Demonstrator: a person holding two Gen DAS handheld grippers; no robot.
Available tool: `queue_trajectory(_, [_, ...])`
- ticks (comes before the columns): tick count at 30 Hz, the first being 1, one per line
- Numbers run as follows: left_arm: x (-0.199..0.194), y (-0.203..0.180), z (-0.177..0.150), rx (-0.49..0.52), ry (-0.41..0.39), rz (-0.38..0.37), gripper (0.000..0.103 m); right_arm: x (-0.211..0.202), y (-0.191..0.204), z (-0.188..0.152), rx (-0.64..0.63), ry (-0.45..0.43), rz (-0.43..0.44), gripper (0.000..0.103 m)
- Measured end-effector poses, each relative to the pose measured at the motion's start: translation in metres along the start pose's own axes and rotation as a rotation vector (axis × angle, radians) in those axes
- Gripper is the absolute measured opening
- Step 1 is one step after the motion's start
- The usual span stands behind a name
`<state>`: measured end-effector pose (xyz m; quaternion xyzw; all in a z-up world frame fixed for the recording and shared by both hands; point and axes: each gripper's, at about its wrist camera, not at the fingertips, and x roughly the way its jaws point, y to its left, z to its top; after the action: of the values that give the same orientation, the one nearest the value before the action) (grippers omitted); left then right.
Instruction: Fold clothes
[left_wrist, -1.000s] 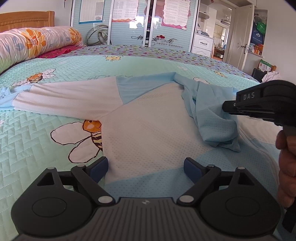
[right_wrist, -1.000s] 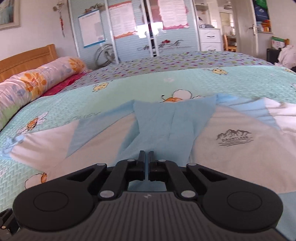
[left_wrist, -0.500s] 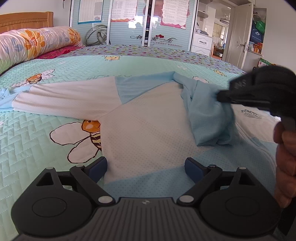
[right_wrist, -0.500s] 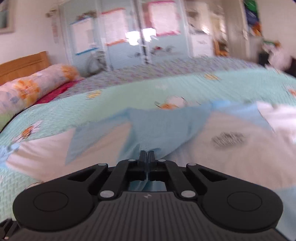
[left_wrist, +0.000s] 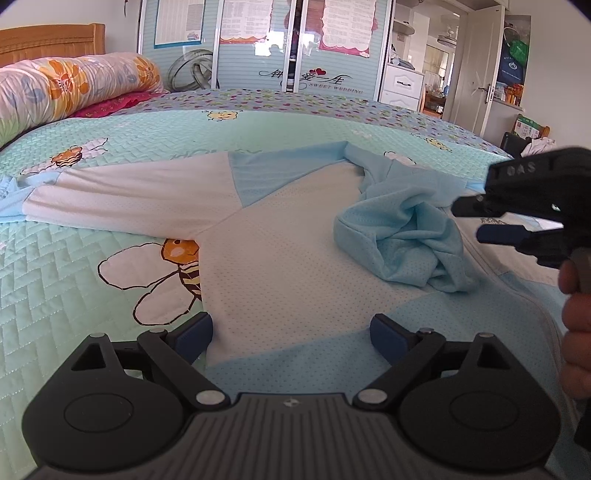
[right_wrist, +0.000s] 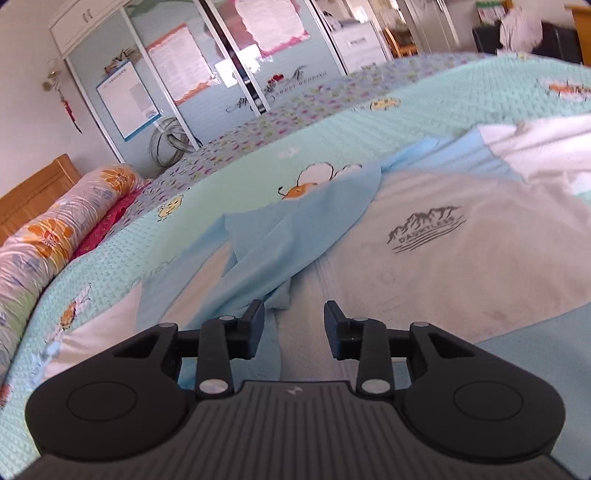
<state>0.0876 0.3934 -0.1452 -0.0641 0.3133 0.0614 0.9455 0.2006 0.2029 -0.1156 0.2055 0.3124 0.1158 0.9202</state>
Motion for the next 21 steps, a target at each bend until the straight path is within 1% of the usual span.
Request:
queue_trajectory(2, [0.0,0.0,0.0,0.004,0.001,0.0,0.097,0.006,0.009,0.0,-0.006,0.015,0.019,0.036])
queue_trajectory(4, [0.0,0.0,0.0,0.004,0.001,-0.002,0.097,0.011,0.022,-0.005,-0.072,0.046,0.023,0.036])
queue_trajectory(5, [0.001,0.0,-0.001,0.004,0.001,-0.004,0.097,0.016,0.028,-0.009,-0.113,0.072,0.012,0.035])
queue_trajectory(6, [0.001,0.0,0.0,0.003,0.001,-0.005,0.097,0.021,0.032,-0.012,-0.148,0.092,-0.016,0.029])
queue_trajectory(7, [0.001,0.001,0.0,0.001,0.001,-0.006,0.097,0.023,0.032,-0.014,-0.166,0.086,-0.047,0.0])
queue_trajectory(9, [0.0,0.002,0.0,-0.001,0.0,-0.009,0.097,0.015,0.022,-0.01,-0.131,0.023,-0.074,0.0])
queue_trajectory(11, [0.001,0.001,0.0,0.0,0.001,-0.009,0.097,-0.009,0.007,-0.002,-0.104,-0.056,-0.078,0.0])
queue_trajectory(14, [0.001,0.001,0.0,0.003,0.002,-0.007,0.098,-0.048,-0.018,0.009,-0.08,-0.176,-0.116,0.001])
queue_trajectory(15, [0.001,0.0,0.0,0.006,0.003,-0.005,0.098,-0.054,-0.029,0.011,-0.061,-0.18,-0.139,0.004])
queue_trajectory(17, [0.001,0.0,0.0,0.011,0.003,-0.002,0.098,-0.048,-0.052,0.011,-0.013,-0.098,-0.181,0.01])
queue_trajectory(19, [0.001,0.0,0.0,0.008,0.001,-0.004,0.098,-0.042,-0.071,0.008,0.051,-0.024,-0.21,0.011])
queue_trajectory(20, [0.001,0.001,0.0,0.006,0.0,-0.006,0.098,-0.044,-0.075,0.006,0.068,-0.027,-0.203,0.018])
queue_trajectory(21, [0.001,0.001,0.0,0.006,0.0,-0.005,0.098,-0.047,-0.074,0.006,0.069,-0.05,-0.193,0.024])
